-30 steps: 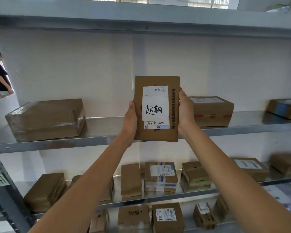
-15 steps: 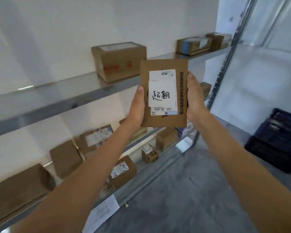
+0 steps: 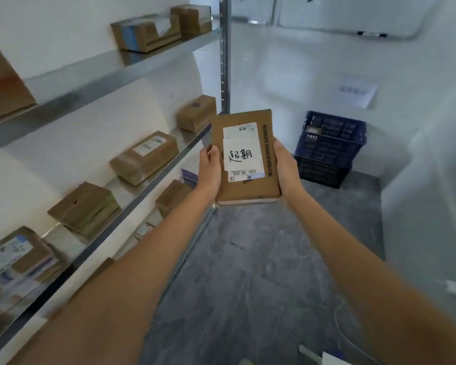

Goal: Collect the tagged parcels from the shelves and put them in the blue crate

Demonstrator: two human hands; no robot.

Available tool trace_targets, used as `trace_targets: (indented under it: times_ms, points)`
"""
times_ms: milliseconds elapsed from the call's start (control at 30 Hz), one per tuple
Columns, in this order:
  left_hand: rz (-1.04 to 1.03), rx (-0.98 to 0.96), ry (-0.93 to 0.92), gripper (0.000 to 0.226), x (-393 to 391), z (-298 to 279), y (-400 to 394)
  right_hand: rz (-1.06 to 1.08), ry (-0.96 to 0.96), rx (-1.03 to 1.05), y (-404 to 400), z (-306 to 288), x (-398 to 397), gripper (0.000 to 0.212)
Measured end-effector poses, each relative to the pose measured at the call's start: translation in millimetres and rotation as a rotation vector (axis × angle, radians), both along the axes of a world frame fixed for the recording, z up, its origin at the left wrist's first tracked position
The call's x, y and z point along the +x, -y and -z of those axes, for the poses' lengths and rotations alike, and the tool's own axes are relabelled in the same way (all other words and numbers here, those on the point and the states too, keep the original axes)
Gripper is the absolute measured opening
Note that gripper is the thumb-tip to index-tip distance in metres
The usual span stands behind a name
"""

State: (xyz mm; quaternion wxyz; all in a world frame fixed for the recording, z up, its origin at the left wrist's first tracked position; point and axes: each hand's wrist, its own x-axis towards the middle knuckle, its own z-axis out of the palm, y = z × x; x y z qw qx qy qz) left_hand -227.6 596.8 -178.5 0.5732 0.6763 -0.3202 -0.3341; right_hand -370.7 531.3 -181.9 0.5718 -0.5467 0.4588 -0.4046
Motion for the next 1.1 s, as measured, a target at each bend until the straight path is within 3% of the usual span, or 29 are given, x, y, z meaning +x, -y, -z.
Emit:
trace_targets:
  times_ms: [167,333,467,567,733,1100]
  points:
    - [0.056,0.069,-0.001,0.045,-20.2,34.3,52.4,0.079,-0.04,0.092,35.5,29.3,-27.4,0.045]
    - [0.193,0.086,-0.029,0.045,-31.5,49.2,109.9,0.185,-0.065,0.194,82.9,62.1,-38.7,0.06]
    - [0.335,0.12,-0.11,0.062,-32.5,73.6,179.2,0.276,-0.022,0.272,126.2,81.4,-47.3,0.052]
    - [0.43,0.131,-0.106,0.047,-42.2,73.7,218.1,0.388,-0.03,0.261,161.1,91.6,-51.9,0.059]
    - [0.485,0.148,-0.132,0.042,-62.2,81.1,282.1,0.492,-0.049,0.279,211.7,95.7,-70.6,0.046]
    - [0.528,0.232,-0.147,0.051,-122.9,120.2,471.5,0.516,-0.064,0.342,392.5,127.0,-127.0,0.045]
